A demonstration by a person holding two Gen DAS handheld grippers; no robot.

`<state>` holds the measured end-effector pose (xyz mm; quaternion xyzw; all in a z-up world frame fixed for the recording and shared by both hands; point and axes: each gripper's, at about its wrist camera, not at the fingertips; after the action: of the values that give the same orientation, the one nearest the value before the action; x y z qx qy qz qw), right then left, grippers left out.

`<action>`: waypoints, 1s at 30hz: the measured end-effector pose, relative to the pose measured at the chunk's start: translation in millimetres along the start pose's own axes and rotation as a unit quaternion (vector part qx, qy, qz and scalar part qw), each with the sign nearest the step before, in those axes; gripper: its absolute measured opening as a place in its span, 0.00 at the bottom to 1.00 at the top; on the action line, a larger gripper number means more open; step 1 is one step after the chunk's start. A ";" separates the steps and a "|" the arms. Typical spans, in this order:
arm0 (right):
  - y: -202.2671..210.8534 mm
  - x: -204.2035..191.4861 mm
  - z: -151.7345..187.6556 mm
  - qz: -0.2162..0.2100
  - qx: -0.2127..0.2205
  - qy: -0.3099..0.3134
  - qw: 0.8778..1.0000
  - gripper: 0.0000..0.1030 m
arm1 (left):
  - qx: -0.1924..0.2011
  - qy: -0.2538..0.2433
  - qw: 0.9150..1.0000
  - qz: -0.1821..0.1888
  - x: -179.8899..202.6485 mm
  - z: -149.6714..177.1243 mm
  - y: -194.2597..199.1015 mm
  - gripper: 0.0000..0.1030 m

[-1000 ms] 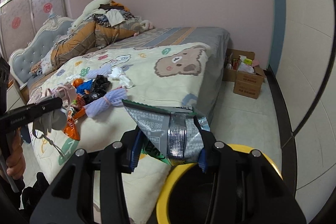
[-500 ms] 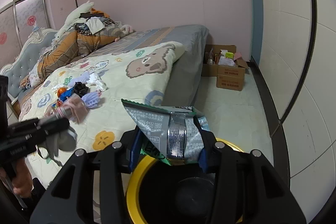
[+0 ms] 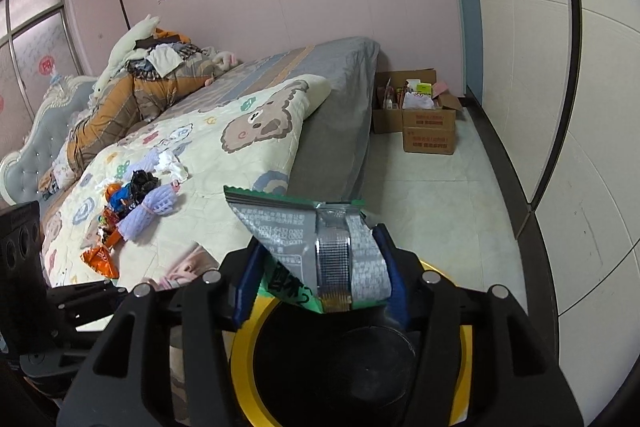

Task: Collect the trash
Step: 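Carry both items over the yellow bin and open both tools to drop them, then grasp the lavender mesh net with the right tool while the left grasps the orange wrapper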

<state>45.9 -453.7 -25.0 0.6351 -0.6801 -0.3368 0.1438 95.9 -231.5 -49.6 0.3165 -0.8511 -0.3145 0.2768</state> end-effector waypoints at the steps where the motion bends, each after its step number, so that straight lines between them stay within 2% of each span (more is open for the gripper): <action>1: 0.9 1.1 -0.7 0.000 0.002 -0.002 1.000 0.52 | 0.002 0.001 1.000 0.003 -1.8 -0.7 0.5 0.34; 5: 4.3 10.1 -3.5 0.004 0.008 -0.020 1.000 0.58 | 0.017 -0.001 1.000 0.002 -1.3 0.4 8.3 0.47; 8: 7.0 15.2 -4.5 0.003 0.011 -0.032 0.999 0.58 | 0.018 0.002 1.000 0.005 -2.2 0.2 12.1 0.51; 11: 9.7 15.2 -5.3 0.006 0.016 -0.031 0.999 0.58 | 0.033 -0.001 0.999 -0.009 -3.2 1.9 20.4 0.62; 15: 9.8 11.2 -7.3 0.002 0.018 -0.029 0.999 0.59 | 0.046 0.007 0.999 -0.018 -10.0 2.6 33.1 0.69; 24: 5.9 -16.5 -11.9 -0.016 0.026 -0.004 1.000 0.63 | 0.092 0.028 0.992 -0.081 -36.4 6.1 69.8 0.83; 30: 0.4 -47.4 -19.0 -0.042 0.033 0.020 0.998 0.66 | 0.112 0.047 0.984 -0.133 -63.0 10.7 92.0 0.86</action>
<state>64.7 -413.4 0.1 0.6742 -0.6606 -0.3071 0.1217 95.9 -127.3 -8.3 0.4700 -0.8175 -0.2356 0.2353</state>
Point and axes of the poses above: each gripper's, at about its wrist camera, not at the fingertips, and y roughly against the way its jaws point, x to its right, z to its underside, and after that the axes turned 4 degrees about -x, right-handed
